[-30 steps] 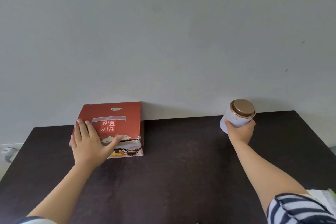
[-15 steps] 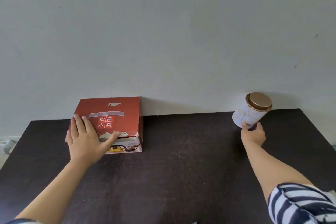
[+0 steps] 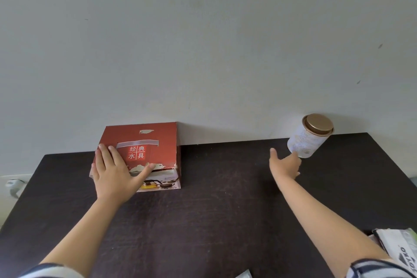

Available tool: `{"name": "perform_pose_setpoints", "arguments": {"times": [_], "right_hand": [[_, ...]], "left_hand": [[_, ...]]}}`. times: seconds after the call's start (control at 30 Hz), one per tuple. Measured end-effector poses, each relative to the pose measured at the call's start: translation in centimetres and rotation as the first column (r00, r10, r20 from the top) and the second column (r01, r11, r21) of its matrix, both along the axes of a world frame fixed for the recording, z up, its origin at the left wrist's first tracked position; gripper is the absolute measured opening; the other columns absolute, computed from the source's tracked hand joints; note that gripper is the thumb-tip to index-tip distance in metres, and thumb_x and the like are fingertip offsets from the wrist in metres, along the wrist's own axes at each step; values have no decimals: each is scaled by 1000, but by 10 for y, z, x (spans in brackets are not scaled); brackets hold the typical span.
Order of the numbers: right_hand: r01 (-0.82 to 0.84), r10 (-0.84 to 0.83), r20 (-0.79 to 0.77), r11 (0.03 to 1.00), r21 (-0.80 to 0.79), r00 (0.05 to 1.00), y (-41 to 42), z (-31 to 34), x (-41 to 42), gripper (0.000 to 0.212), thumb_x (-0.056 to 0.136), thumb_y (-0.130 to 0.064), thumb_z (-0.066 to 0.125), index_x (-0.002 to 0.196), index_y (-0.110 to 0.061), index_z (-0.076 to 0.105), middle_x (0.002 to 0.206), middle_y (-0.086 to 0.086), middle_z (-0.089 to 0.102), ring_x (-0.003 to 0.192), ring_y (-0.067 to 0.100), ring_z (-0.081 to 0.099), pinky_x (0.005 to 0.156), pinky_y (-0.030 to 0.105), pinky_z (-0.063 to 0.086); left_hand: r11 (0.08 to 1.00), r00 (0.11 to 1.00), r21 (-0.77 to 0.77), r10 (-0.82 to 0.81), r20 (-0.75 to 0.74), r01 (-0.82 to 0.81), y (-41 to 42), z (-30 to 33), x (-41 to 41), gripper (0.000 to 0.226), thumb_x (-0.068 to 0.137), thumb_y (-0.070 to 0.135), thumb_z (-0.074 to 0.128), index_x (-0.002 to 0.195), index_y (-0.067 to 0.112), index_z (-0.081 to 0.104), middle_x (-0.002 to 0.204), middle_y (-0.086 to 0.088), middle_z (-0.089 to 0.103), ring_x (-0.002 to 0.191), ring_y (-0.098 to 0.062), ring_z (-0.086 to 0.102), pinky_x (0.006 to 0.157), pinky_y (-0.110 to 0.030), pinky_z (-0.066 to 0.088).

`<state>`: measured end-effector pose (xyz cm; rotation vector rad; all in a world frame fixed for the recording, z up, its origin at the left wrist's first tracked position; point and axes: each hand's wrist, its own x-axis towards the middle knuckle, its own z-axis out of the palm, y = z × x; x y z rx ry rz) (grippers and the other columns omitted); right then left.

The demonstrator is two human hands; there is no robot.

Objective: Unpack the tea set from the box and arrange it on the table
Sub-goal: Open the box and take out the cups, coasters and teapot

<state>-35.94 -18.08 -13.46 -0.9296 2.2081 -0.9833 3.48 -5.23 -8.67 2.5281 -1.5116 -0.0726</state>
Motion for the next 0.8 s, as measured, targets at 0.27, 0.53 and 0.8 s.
{"name": "perform_pose_setpoints", "arguments": {"times": [0.27,0.53,0.8], "right_hand": [[-584,610,19,767,-266,792,77,47,137,56,91,-31,62,141,-16,41,142,0,42,130,14,42,101,22,34],[-892,865,-235,398,-215,443,102,58,207,62,95,-34,55,149,-25,27,159,-1,14,146,12,13,111,26,31],[-869,831,-258,456,-192,493,111,48,225,51,96,-26,56,142,-16,39,156,6,19,141,18,29,105,26,38]], "left_hand": [[997,997,69,-18,-80,24,2,12,2,135,56,98,16,150,1,-1,158,-19,-7,146,-31,-9,118,-47,2],[993,987,116,4,-160,15,9,32,13,133,55,92,36,150,7,-2,157,-21,-11,145,-34,-12,116,-51,3],[990,908,28,136,-396,-136,13,33,10,140,57,76,68,147,-2,-5,156,-24,-1,145,-38,0,118,-47,12]]}}
